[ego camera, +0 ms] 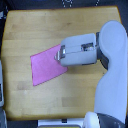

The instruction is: Folding a cloth

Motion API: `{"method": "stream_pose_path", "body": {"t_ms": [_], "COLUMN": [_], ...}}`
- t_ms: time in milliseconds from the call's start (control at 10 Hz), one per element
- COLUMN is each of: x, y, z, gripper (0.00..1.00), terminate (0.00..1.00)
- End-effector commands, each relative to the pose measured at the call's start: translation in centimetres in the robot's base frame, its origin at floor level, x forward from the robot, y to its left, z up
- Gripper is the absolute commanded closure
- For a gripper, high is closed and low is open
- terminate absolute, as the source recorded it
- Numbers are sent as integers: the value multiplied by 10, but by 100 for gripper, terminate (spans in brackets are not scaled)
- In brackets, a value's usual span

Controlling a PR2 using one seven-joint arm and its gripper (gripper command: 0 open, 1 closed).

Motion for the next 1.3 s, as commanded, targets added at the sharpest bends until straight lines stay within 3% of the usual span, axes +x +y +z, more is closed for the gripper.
{"method": "stream_pose_path", "body": {"t_ms": [0, 600, 1200], "x": [0, 2, -3], "y": [-27, -18, -4], "z": [-50, -15, -10], "gripper": [100, 100, 100], "terminate": [0, 0, 0]}}
